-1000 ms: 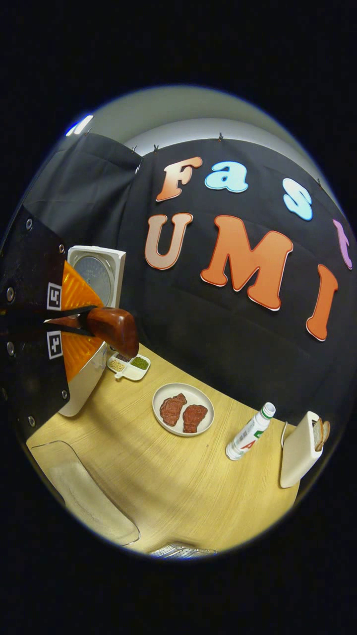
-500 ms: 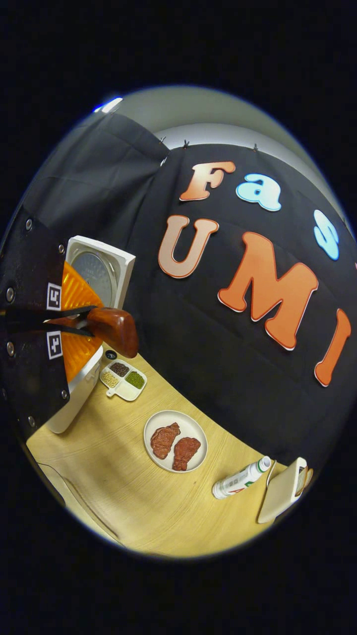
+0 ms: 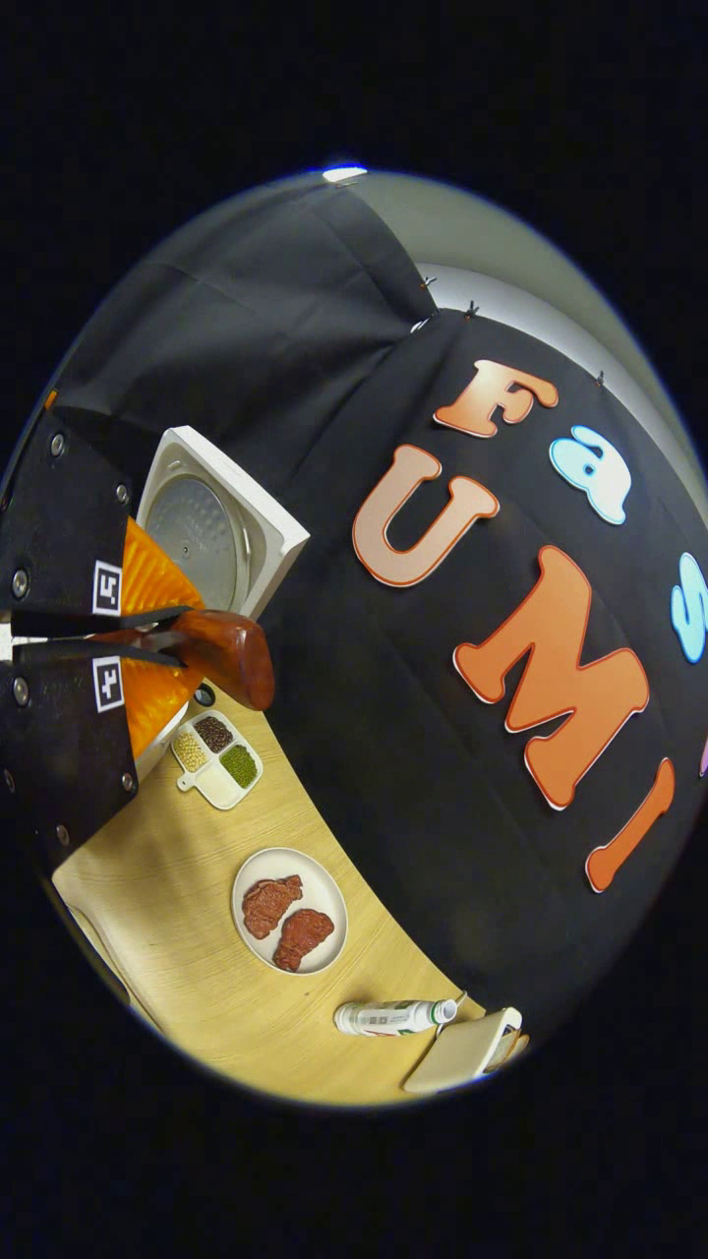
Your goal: Close the left gripper, press the button to open the rice cooker; take a wooden spoon from the chopstick holder with the right hand, scoop a spoonful of rice and pour it into the rice cooker, then put the wooden spoon back into the chopstick holder.
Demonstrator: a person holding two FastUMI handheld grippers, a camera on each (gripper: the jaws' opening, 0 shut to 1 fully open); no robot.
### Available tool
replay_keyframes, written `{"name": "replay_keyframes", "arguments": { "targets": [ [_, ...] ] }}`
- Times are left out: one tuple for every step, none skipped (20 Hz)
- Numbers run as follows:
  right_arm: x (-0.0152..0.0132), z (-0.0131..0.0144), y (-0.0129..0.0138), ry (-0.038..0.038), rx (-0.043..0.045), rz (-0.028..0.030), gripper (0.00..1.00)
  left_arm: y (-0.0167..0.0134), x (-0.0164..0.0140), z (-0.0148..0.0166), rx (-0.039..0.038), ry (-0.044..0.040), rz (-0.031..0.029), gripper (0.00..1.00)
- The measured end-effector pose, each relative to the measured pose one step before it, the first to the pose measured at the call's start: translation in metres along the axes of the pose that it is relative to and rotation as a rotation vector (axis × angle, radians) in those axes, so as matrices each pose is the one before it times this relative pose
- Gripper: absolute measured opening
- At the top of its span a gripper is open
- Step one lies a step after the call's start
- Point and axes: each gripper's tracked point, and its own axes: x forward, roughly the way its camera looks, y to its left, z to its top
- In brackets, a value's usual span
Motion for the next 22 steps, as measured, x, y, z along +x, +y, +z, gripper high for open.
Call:
{"name": "replay_keyframes", "arguments": {
  "targets": [
    [0.00144, 0.00058, 0.00304, -0.00192, -0.01379, 0.00576, 0.01, 0.00002, -0.00054, -0.00062, -0.00404, 0.00015, 0.00121, 1.00],
    [-0.00017, -0.00008, 0.00269, -0.00512, -0.01817, 0.00047, 0.01, 0.00027, 0.00014, 0.00097, -0.00179, -0.00064, 0.00049, 1.00],
    [-0.00017, 0.00198, 0.00083, -0.00820, -0.02400, -0.00247, 0.01, 0.00088, 0.00025, -0.00100, 0.00003, 0.00015, 0.00127, 1.00],
    [0.00048, 0.00051, 0.00224, -0.00798, -0.02629, -0.00373, 0.01, 0.00149, -0.00088, -0.00045, 0.00119, -0.00105, 0.00119, 1.00],
    [0.00099, 0.00197, 0.00121, -0.00873, -0.02908, -0.00176, 0.01, 0.00033, -0.00065, 0.00061, 0.00166, -0.00217, 0.00054, 1.00],
    [-0.00043, 0.00131, 0.00181, -0.00870, -0.02507, 0.00002, 0.01, 0.00014, -0.00018, 0.00130, 0.00140, -0.00114, 0.00017, 1.00],
    [0.00052, 0.00152, 0.00138, -0.00491, -0.01628, 0.00105, 0.01, 0.00102, -0.00137, -0.00077, 0.00133, -0.00109, 0.00058, 1.00],
    [-0.00003, 0.00061, 0.00258, -0.00155, -0.01319, 0.00535, 0.01, 0.00082, -0.00038, 0.00019, 0.00040, 0.00009, 0.00121, 1.00],
    [0.00118, 0.00049, 0.00270, -0.00245, -0.01343, 0.00484, 0.01, 0.00101, 0.00080, -0.00056, -0.00063, 0.00021, 0.00038, 1.00],
    [-0.00011, 0.00074, 0.00313, -0.00405, -0.02196, -0.00053, 0.01, -0.00056, 0.00076, 0.00066, 0.00083, 0.00112, 0.00084, 1.00],
    [-0.00018, 0.00024, -0.00087, -0.00313, -0.02766, -0.00358, 0.01, 0.00094, 0.00114, -0.00256, 0.00294, 0.00239, 0.00169, 1.00],
    [-0.00015, -0.00114, 0.00153, 0.00001, -0.02344, -0.00373, 0.01, 0.00069, 0.00072, -0.00088, 0.00323, 0.00207, 0.00256, 1.00],
    [0.00140, -0.00087, 0.00133, 0.00052, -0.01644, 0.00063, 0.01, 0.00091, -0.00096, -0.00033, 0.00210, 0.00155, 0.00083, 1.00],
    [-0.00041, -0.00013, 0.00147, 0.00166, -0.01131, 0.00351, 0.01, -0.00055, -0.00046, -0.00101, 0.00103, 0.00063, 0.00010, 1.00],
    [0.00091, -0.00040, 0.00171, -0.00292, -0.01516, 0.00209, 0.01, 0.00128, -0.00013, 0.00028, 0.00083, 0.00070, 0.00038, 1.00],
    [0.00031, 0.00076, 0.00242, -0.00406, -0.02369, 0.00041, 0.01, 0.00068, 0.00007, 0.00002, 0.00059, 0.00165, 0.00074, 1.00],
    [0.00112, -0.00101, 0.00289, -0.00287, -0.03411, 0.00190, 0.01, 0.00043, 0.00068, -0.00062, -0.00087, -0.00020, 0.00212, 1.00],
    [0.00057, 0.00044, 0.00340, -0.00263, -0.03228, 0.00494, 0.01, 0.00040, -0.00036, -0.00003, -0.00121, -0.00013, 0.00066, 1.00],
    [0.00063, 0.00116, 0.00396, -0.00361, -0.02979, 0.00789, 0.01, 0.00037, 0.00110, 0.00043, -0.00137, -0.00040, 0.00129, 1.00],
    [0.00015, 0.00019, 0.00430, -0.00324, -0.02504, 0.00753, 0.01, 0.00028, 0.00069, -0.00008, -0.00040, 0.00218, 0.00001, 1.00],
    [0.00085, 0.00013, 0.00442, -0.00034, -0.02635, 0.01133, 0.01, 0.00070, 0.00027, -0.00266, 0.00059, 0.00348, 0.00144, 1.00],
    [0.00113, -0.00018, 0.00474, 0.00031, -0.02849, 0.00950, 0.01, 0.00155, -0.00002, -0.00087, 0.00002, 0.00199, 0.00164, 1.00]
  ]
}}
